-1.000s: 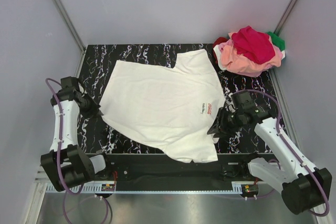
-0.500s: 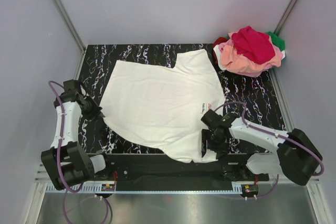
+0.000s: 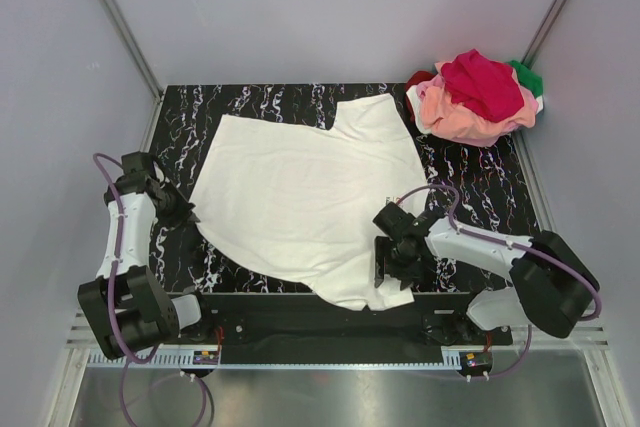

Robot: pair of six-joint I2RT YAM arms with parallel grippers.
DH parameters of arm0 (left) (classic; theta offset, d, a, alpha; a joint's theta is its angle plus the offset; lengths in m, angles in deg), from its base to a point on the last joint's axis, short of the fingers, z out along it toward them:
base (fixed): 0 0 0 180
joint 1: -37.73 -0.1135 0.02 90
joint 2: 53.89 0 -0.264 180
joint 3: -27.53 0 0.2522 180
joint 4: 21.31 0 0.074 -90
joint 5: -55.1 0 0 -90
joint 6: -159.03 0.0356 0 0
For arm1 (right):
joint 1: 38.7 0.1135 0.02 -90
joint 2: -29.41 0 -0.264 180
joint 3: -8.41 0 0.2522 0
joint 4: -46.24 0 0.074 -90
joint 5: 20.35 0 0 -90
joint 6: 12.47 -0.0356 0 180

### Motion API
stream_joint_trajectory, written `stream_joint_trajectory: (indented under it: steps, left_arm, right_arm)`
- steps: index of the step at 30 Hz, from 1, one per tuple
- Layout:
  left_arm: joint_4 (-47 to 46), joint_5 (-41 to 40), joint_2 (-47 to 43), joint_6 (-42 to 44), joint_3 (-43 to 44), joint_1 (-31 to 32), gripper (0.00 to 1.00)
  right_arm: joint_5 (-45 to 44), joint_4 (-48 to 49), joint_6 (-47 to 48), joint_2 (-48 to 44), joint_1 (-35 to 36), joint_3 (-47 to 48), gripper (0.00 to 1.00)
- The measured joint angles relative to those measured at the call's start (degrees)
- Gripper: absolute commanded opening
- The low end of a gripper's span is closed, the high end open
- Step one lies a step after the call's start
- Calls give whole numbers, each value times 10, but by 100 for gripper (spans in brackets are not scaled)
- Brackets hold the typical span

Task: Fold and stack the t-shirts
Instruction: Fold the tshirt

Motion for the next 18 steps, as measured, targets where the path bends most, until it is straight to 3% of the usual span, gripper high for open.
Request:
stream_joint_trajectory:
  steps: [3,4,7,15,18]
  left_arm:
    - [0,0,4,2,0,0,0]
    - [1,0,4,2,0,0,0]
    - [1,-3,4,5,1,0,0]
    - [3,-4,0,8,1,0,0]
    - [5,-4,-9,8,1,0,0]
  right_arm:
    - [-3,-14,4,33,2,19,42]
    - [-5,-17,5,46,4,23,19]
    - [-2,-16,1,64,13,29,0]
    - [-17,-12,-32,-7,43,3,0]
    - [-13,-50,-58,-90,57,4,0]
